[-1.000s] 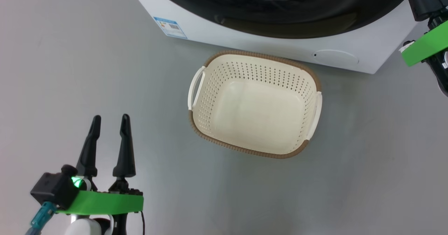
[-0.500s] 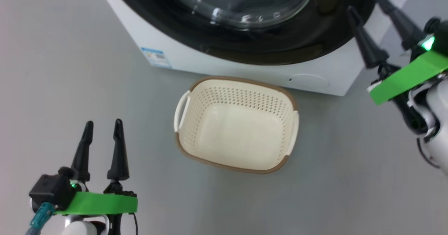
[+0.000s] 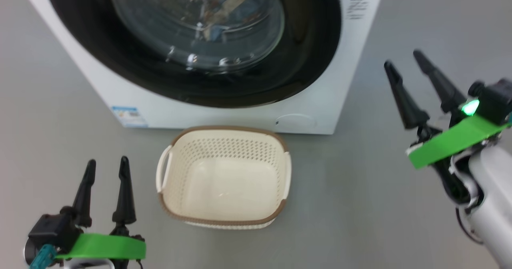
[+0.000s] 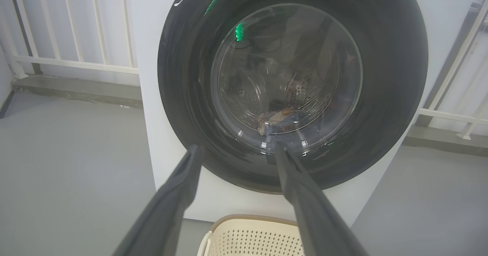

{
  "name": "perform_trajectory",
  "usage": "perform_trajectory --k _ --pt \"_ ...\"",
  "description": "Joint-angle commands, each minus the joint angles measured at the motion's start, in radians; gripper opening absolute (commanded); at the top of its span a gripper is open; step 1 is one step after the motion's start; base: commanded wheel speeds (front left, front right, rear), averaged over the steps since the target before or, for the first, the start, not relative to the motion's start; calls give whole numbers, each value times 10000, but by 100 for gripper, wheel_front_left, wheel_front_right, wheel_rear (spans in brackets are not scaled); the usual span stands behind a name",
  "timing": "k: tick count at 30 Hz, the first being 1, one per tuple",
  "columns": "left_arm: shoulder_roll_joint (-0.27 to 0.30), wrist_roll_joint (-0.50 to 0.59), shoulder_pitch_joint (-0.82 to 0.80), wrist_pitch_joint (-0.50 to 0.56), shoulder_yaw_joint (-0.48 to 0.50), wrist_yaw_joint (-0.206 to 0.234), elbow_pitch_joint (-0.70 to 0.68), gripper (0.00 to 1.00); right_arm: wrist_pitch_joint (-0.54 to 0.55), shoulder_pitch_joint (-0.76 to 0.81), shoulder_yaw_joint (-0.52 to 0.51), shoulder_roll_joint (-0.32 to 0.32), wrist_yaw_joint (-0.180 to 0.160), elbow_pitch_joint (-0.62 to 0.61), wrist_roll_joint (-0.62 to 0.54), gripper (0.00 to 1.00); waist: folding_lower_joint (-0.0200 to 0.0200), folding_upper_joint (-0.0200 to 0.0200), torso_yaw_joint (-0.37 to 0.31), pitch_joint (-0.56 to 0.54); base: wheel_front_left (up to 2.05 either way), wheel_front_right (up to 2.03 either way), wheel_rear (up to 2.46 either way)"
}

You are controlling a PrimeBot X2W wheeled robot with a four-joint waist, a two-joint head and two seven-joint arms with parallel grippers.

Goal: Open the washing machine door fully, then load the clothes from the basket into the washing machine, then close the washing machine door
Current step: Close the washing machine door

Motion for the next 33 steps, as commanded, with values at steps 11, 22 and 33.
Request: perform_trajectory --k 11,22,33 --pt "389 -116 453 -65 531 -17 -162 100 -80 1862 -618 204 0 -592 -539 100 1 -1 -1519 -1256 0 0 0" --pt "571 -344 806 -19 340 -23 -186 100 -80 3005 -1364 559 0 -867 -863 100 1 -1 -2054 -1499 0 0 0" --pt "724 -617 897 -20 117 -29 -54 100 -80 3618 -1881 714 0 -910 -1217 100 1 -1 -2221 -1607 0 0 0"
